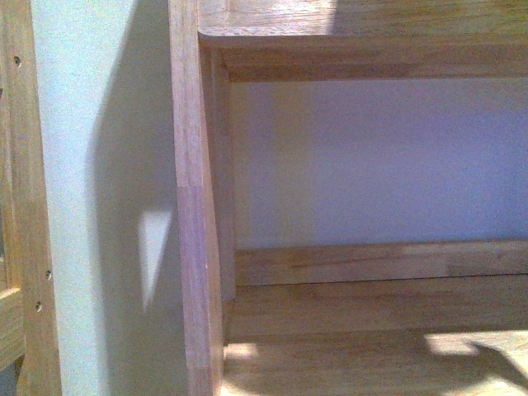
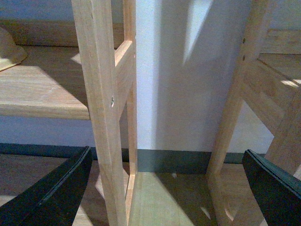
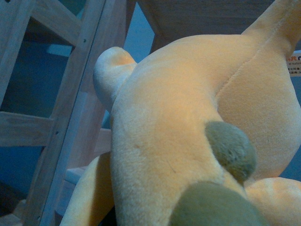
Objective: Put away toys
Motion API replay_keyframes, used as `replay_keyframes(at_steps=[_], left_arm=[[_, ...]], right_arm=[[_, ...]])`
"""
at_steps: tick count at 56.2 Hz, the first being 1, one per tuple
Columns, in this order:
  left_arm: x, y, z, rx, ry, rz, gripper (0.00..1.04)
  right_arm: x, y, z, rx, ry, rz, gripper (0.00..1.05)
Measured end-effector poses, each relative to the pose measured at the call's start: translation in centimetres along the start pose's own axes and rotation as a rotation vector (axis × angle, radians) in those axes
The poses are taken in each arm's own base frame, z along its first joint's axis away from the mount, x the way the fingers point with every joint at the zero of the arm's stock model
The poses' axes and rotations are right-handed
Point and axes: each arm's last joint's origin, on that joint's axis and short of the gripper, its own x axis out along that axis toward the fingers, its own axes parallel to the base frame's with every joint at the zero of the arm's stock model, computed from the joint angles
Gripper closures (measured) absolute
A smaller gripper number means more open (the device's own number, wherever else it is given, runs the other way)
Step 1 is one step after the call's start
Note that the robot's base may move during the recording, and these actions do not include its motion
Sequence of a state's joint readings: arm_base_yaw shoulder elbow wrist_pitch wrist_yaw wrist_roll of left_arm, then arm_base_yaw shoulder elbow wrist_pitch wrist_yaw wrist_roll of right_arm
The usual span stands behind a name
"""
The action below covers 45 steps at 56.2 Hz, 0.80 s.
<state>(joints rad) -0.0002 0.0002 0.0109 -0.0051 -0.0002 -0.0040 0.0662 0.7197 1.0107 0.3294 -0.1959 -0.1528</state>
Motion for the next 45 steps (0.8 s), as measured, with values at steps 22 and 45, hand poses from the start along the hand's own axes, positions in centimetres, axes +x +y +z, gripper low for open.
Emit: replay_keyframes(at_steps=[22, 45], left_arm=[[0.0, 0.0, 0.0, 0.0, 0.0, 0.0, 0.06], [0.0, 0.0, 0.0, 0.0, 0.0, 0.0, 0.06]], right_arm=[[7.0, -0.7, -2.8, 0.035, 0.075, -0.07, 0.87], [14.5, -1.1, -4.1, 0.247, 0.193, -0.048, 0.87]])
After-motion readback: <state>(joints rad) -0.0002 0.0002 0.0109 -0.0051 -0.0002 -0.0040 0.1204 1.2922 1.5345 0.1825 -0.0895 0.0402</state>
